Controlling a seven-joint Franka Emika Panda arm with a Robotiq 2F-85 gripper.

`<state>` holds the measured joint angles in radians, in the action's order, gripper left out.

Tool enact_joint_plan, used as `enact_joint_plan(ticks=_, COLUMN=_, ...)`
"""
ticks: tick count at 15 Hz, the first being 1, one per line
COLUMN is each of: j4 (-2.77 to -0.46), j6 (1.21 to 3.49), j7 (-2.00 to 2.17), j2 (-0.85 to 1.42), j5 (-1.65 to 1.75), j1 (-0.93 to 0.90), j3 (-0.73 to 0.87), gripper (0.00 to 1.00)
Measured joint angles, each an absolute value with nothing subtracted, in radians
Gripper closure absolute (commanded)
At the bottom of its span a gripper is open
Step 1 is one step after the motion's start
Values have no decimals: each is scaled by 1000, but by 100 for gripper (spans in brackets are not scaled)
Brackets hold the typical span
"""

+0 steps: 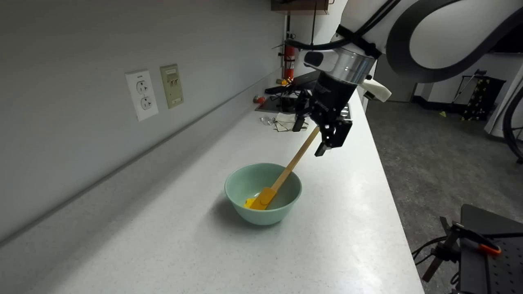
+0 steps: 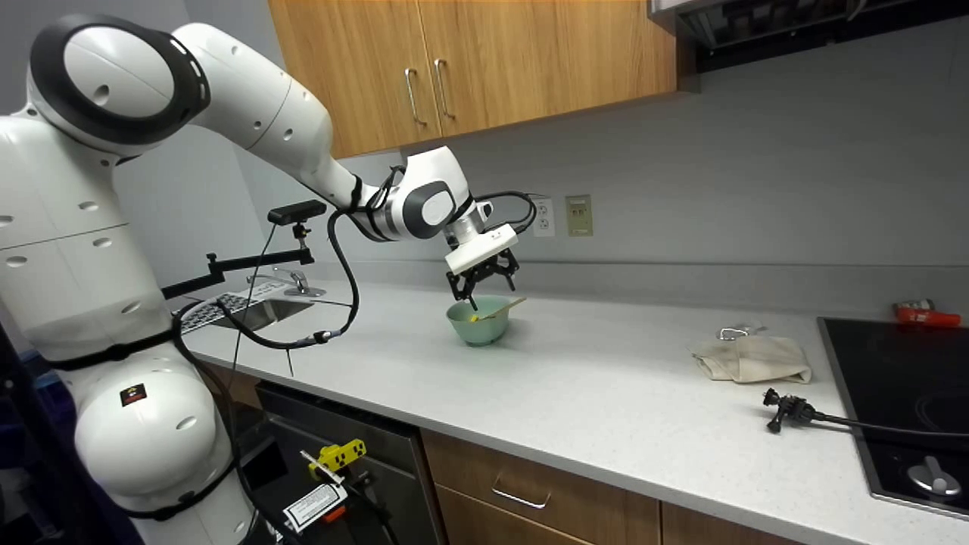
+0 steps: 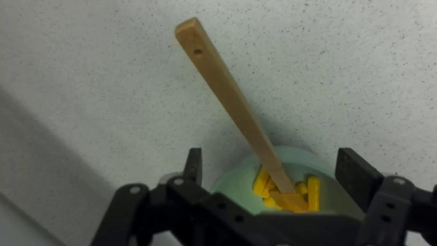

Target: Use the wooden spoon to mix in the bowl

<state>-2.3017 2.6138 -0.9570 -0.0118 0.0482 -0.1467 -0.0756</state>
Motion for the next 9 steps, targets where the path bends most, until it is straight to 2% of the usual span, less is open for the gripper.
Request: enact_joint_plan(ticks=9, j4=-2254, j6=2561, j7=-1041, j2=47, j5=90, j1=-114, j3=-76, gripper=0)
